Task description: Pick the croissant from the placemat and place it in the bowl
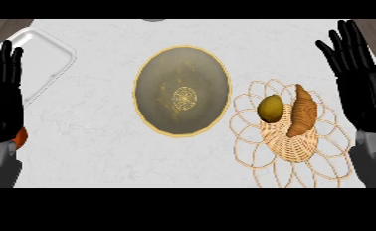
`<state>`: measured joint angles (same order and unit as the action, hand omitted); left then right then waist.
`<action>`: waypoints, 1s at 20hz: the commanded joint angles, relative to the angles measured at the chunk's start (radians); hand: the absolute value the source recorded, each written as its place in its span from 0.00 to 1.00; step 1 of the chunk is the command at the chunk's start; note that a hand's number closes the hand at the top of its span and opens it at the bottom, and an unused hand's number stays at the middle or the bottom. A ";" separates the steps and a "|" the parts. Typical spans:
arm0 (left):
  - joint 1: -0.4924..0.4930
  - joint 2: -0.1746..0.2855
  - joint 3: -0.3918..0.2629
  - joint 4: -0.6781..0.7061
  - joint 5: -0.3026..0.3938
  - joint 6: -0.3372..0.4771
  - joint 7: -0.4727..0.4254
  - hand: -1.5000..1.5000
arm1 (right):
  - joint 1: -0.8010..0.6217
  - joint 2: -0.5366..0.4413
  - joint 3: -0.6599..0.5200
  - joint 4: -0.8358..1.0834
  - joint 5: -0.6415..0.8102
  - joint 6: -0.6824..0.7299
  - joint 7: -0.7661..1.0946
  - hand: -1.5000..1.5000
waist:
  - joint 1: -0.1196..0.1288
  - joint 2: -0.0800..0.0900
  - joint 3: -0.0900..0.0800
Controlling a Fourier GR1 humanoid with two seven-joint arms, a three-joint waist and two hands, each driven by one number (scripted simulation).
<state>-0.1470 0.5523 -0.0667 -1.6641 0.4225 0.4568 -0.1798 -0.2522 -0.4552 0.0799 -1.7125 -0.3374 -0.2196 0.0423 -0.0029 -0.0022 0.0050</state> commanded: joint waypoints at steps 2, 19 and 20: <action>-0.016 0.011 0.023 0.026 -0.007 -0.049 0.024 0.50 | -0.005 0.045 0.037 -0.069 -0.031 0.095 -0.047 0.00 | 0.004 0.002 -0.005; -0.009 0.011 0.011 0.166 0.012 -0.190 0.032 0.50 | 0.342 0.025 0.281 -0.314 0.799 -0.328 -0.134 0.00 | -0.017 -0.003 -0.008; -0.056 0.017 0.015 0.158 0.007 -0.150 0.091 0.50 | 0.373 -0.006 0.275 -0.353 0.836 -0.315 -0.094 0.00 | -0.026 -0.005 -0.007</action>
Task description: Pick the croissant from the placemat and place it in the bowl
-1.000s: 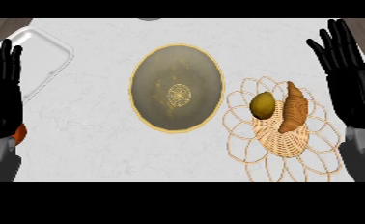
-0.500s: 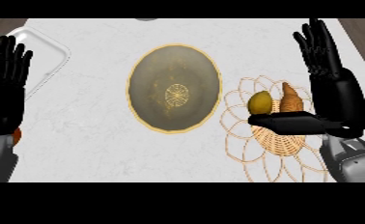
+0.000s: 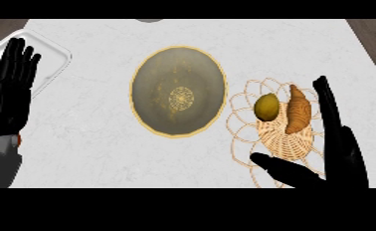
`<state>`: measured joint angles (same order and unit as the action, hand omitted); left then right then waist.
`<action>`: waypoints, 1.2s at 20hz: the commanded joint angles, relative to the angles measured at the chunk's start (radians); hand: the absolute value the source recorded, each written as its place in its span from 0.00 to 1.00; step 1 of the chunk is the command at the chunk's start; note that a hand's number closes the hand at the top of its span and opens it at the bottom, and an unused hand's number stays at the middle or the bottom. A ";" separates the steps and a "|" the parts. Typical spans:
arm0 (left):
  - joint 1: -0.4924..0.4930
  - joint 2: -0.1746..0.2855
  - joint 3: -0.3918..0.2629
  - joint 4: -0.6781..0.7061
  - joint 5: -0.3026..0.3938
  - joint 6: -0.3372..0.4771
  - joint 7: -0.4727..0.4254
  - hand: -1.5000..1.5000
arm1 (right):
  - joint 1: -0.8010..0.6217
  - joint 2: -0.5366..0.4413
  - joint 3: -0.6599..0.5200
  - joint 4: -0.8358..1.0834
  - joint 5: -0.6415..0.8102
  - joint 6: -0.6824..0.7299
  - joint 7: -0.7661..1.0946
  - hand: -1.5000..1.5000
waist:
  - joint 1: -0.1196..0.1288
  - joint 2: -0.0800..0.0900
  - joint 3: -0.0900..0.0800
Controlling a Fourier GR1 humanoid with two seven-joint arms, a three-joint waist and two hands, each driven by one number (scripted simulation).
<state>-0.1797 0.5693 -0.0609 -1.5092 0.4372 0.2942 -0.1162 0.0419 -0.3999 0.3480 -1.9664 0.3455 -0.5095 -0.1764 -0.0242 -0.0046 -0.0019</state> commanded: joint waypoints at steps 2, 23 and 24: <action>-0.018 0.027 0.035 0.028 0.009 -0.032 0.013 0.50 | 0.119 -0.130 -0.045 -0.199 0.178 0.037 0.269 0.00 | -0.010 -0.003 -0.002; -0.076 -0.047 0.057 0.062 -0.049 -0.077 0.047 0.50 | 0.216 -0.440 -0.295 -0.446 0.001 0.746 0.793 0.00 | 0.016 0.003 0.002; -0.075 -0.062 0.067 0.099 -0.071 -0.084 -0.007 0.50 | 0.106 -0.406 -0.235 -0.342 0.038 0.750 0.802 0.00 | 0.025 0.006 0.002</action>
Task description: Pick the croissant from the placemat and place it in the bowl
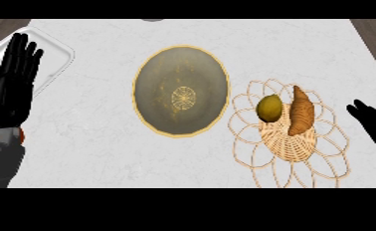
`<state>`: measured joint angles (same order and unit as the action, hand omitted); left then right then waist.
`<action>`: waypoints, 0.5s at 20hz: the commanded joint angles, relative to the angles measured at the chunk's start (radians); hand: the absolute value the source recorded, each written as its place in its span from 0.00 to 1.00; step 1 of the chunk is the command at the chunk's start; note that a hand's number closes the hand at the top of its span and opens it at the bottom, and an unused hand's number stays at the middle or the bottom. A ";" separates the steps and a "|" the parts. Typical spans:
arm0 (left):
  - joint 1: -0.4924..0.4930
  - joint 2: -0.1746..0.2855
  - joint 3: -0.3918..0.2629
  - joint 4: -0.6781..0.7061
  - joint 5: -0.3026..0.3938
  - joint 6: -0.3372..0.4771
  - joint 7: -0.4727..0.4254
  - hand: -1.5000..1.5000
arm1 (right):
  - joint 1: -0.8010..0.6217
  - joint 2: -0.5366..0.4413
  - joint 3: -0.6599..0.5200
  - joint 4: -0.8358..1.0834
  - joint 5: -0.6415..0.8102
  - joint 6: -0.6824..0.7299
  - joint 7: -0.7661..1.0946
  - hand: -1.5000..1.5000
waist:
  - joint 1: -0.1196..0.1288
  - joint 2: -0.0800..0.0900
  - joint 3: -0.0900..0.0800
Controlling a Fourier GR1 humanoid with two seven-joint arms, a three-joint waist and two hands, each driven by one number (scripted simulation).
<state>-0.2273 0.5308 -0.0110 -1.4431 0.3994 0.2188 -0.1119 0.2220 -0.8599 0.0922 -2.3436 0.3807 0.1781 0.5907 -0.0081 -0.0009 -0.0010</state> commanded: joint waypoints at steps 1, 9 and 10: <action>-0.031 -0.051 -0.012 -0.001 -0.054 0.010 0.018 0.50 | -0.025 0.054 -0.029 -0.034 -0.018 0.095 0.048 0.00 | 0.003 0.000 0.001; 0.039 -0.056 0.052 -0.082 -0.072 -0.031 0.055 0.50 | -0.087 0.195 -0.008 0.137 0.056 0.137 -0.044 0.00 | 0.009 0.000 0.001; -0.002 -0.063 0.058 0.035 -0.063 -0.083 -0.018 0.50 | -0.012 0.200 0.003 0.220 0.120 0.071 -0.183 0.00 | 0.003 0.001 0.001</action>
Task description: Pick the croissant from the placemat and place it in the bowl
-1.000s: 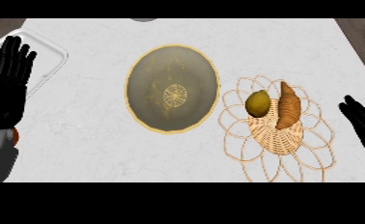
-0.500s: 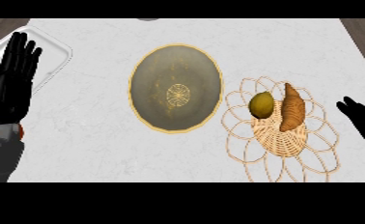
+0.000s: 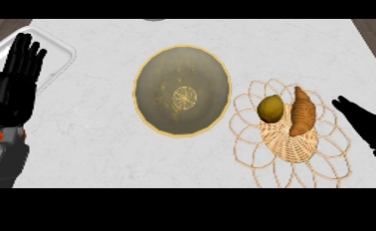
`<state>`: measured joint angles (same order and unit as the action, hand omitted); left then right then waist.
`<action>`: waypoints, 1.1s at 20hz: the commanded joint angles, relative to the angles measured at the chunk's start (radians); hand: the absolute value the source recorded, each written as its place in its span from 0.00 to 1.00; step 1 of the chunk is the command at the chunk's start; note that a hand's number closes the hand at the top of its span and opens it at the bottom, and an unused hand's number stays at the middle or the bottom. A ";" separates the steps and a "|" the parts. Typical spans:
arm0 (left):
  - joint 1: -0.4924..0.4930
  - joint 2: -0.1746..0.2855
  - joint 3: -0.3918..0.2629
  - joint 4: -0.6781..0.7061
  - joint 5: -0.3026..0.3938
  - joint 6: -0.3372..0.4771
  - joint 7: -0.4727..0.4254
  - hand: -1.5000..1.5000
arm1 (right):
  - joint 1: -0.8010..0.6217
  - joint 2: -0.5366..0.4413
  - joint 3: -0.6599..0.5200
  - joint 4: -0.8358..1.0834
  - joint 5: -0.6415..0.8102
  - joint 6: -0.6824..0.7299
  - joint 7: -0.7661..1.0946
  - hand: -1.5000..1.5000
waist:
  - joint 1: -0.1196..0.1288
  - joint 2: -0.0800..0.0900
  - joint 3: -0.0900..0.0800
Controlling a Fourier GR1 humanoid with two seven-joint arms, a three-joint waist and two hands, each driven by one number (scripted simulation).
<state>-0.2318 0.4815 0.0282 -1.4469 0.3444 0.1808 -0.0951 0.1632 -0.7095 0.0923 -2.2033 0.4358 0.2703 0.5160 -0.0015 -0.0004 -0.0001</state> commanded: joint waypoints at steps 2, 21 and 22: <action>-0.021 -0.040 0.029 0.067 -0.038 -0.030 -0.055 0.50 | -0.035 0.074 -0.014 0.145 0.054 0.016 -0.096 0.00 | -0.001 0.001 0.000; 0.014 -0.087 0.120 -0.004 -0.099 -0.114 0.004 0.50 | -0.105 0.255 -0.024 0.399 0.278 -0.025 -0.371 0.00 | 0.000 0.000 0.000; 0.037 -0.096 0.110 -0.091 -0.111 -0.082 0.065 0.50 | -0.213 0.252 -0.055 0.452 0.261 0.026 -0.330 0.00 | 0.005 0.000 0.000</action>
<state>-0.2181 0.3979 0.1233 -1.4919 0.2445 0.1072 -0.0529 0.0258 -0.4826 0.0482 -1.8223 0.6641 0.2748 0.2028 0.0004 -0.0002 0.0001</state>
